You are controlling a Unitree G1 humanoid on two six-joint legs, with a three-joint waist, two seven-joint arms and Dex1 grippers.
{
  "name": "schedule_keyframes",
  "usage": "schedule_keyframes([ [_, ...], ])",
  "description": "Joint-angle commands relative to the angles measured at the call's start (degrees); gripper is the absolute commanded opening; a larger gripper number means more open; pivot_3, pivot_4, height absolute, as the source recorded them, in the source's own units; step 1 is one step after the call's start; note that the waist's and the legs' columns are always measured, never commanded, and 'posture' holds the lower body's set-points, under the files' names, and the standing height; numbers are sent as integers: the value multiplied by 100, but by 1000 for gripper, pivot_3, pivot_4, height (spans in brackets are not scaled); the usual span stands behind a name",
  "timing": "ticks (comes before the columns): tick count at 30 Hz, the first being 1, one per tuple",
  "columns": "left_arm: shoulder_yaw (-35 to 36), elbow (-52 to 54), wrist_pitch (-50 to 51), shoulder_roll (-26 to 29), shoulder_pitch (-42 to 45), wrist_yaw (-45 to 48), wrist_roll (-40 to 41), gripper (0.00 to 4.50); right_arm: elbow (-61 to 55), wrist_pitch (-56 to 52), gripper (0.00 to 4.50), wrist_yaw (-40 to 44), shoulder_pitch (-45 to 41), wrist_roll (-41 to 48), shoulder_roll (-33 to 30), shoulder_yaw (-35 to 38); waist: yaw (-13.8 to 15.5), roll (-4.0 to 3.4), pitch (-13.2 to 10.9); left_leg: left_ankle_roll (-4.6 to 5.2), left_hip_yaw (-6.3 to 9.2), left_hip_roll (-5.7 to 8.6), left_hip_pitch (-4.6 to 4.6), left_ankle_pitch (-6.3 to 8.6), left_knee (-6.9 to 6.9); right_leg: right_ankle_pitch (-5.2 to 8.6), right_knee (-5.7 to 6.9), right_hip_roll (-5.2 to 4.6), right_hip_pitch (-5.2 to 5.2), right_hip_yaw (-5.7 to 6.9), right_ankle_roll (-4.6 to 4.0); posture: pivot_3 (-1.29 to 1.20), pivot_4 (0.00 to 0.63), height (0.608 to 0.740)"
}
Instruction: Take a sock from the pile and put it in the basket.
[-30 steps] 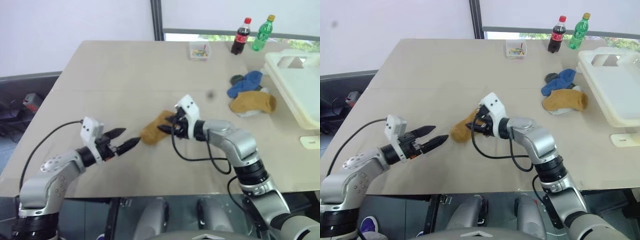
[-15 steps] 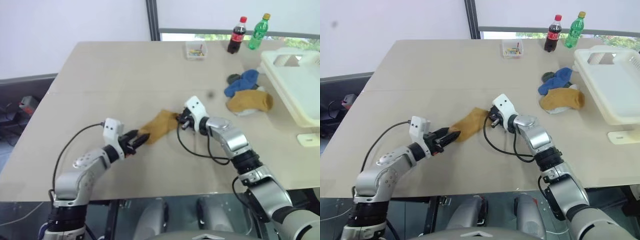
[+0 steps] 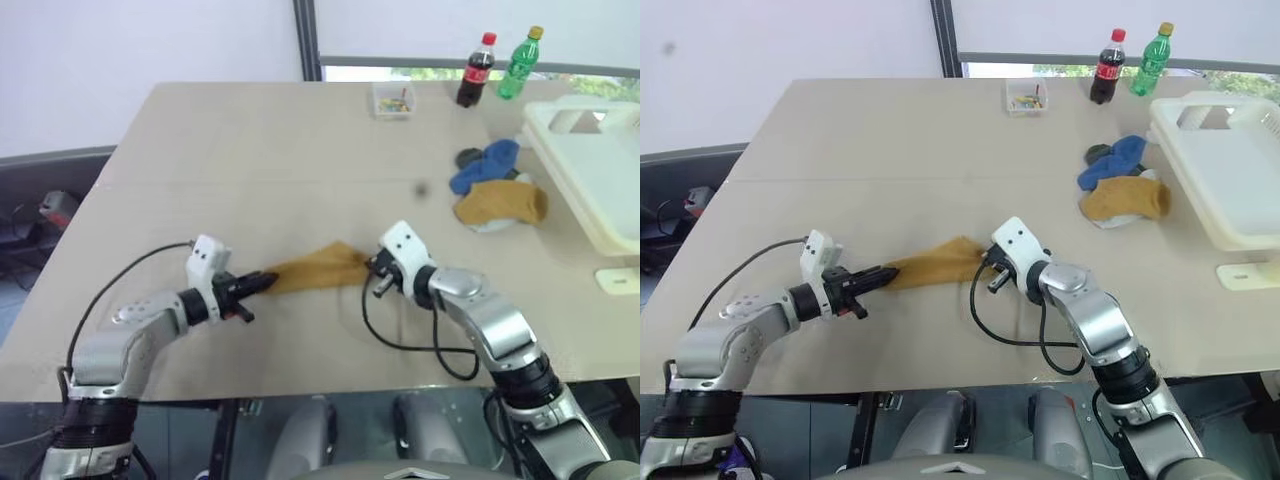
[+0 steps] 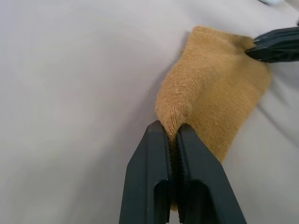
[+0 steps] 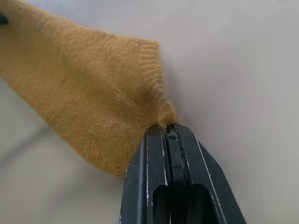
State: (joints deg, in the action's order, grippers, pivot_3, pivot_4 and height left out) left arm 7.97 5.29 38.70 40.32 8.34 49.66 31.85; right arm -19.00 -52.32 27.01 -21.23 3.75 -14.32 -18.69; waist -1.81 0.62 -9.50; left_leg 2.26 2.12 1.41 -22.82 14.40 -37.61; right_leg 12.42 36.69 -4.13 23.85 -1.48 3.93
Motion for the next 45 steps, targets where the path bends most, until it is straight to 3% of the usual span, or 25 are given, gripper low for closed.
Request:
schedule_keyframes([
  [1, -234, -143, -269, 184, 199, 451, -166, 49, -596, -505, 0, -174, 315, 73, -138, 216, 0, 0, 0, 0, -1, 0, 0, 0, 2, 0, -2, -1, 0, 0, 0, 0, 150, 740],
  [10, -955, 479, -213, -140, 369, 522, -267, 49, -1593, -1073, 0, -410, 1072, 188, -691, 782, 115, 3, 0, 1, -1, 0, -3, 0, 8, 0, -11, -3, -1, 1, 2, 0, 150, 740],
  [16, -1027, 544, 67, -366, 439, 273, -180, 49, -1840, -1089, 0, -279, 1327, 388, -1044, 802, 107, 4, 0, 2, 0, -3, -1, -1, 8, 1, -10, 1, -4, 2, 2, 0, 150, 740],
  [17, -1030, 551, 81, -419, 452, 244, -169, 726, -1867, -1085, 284, -249, 1376, 462, -1058, 825, 106, 5, 0, 2, 0, -3, -1, -1, 8, 1, -10, 2, -4, 2, 2, 0, 150, 740],
  [20, -1005, 601, -127, -532, 437, 68, -334, 1787, -1991, -997, 1322, -286, 1432, 518, -1096, 968, 107, 6, 0, 2, -1, -2, -1, -1, 8, 1, -12, 2, -6, 3, 3, 0, 150, 740],
  [24, -758, 792, -588, -370, 217, 119, -437, 3682, -2289, -1054, 3422, -119, 1378, 808, -1219, 1574, 99, 7, -2, 2, -1, -3, -2, -1, 8, 1, -13, 2, -6, 2, 3, 0, 150, 740],
  [25, -675, 895, -703, -296, 149, 271, -356, 3682, -2264, -1060, 3617, -16, 1264, 945, -1269, 1817, 100, 7, -2, 2, -2, -4, -2, -1, 8, 1, -13, 3, -5, 2, 3, 0, 150, 740],
  [29, -449, 1194, -1042, -240, 82, 500, -156, 3682, -1310, -592, 3617, -189, 412, 804, -1456, 2251, 87, 8, -7, 3, -10, -6, -1, -1, 6, 1, -16, 2, -5, -3, 3, 0, 150, 740],
  [36, -485, 1350, -1316, -422, 310, 323, -228, 3682, 2390, 1803, 3617, -642, -1120, -318, -1511, 1567, 103, 13, -9, 2, -11, -3, 1, -3, 3, 0, -20, 5, -13, 1, 2, 0, 150, 740],
  [40, -440, 1497, -1306, -455, 249, 130, -245, 3682, 3848, 2625, 3617, -769, -1603, -584, -1416, 1469, 86, 12, -10, -22, -17, -2, -9, -17, 15, 0, -33, 4, -4, -4, 2, 0, 150, 740],
  [45, -328, 1717, -1311, -458, -34, -105, -234, 3682, 4270, 2961, 1448, -702, -1788, -617, -1397, 1533, 83, 12, -10, -21, -17, -4, -14, -16, 22, -1, -52, 4, -6, -5, 3, 0, 150, 740],
])
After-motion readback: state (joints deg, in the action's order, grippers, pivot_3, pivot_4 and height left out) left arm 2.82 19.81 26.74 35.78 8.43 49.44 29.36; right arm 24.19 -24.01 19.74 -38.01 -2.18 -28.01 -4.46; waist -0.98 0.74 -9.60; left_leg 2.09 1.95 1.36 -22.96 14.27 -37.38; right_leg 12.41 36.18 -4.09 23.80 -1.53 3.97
